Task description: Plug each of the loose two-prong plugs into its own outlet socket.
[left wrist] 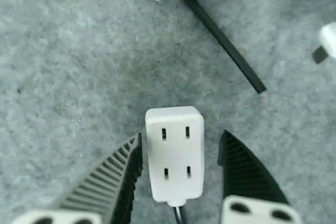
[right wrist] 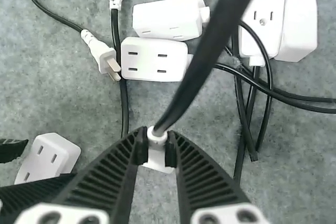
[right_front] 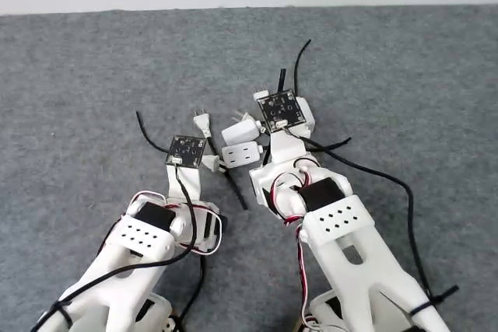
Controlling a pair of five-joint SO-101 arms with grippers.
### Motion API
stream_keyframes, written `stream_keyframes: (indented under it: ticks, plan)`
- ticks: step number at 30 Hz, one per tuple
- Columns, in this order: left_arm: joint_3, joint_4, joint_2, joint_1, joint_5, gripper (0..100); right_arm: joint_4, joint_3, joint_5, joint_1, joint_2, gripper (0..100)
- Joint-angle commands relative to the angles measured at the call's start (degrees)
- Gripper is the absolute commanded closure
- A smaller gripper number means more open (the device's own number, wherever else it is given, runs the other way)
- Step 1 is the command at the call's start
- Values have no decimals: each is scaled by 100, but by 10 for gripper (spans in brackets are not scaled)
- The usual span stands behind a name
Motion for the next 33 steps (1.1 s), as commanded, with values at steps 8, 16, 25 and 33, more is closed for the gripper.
stream_keyframes:
  ticks: [8, 16, 25, 33]
  plan:
    - [-1446, 448, 2347, 18, 44, 777, 31, -387, 53, 48, 4, 991]
    - [-1534, 290, 1969, -18, -615, 987, 31, -387, 53, 57, -4, 991]
    - [-1727, -659, 1820, -475, 607, 987, 40, -387, 62, 66, -4, 991]
    - [-2905, -9, 3262, -484, 1116, 986, 347, -536, 62, 40, -4, 991]
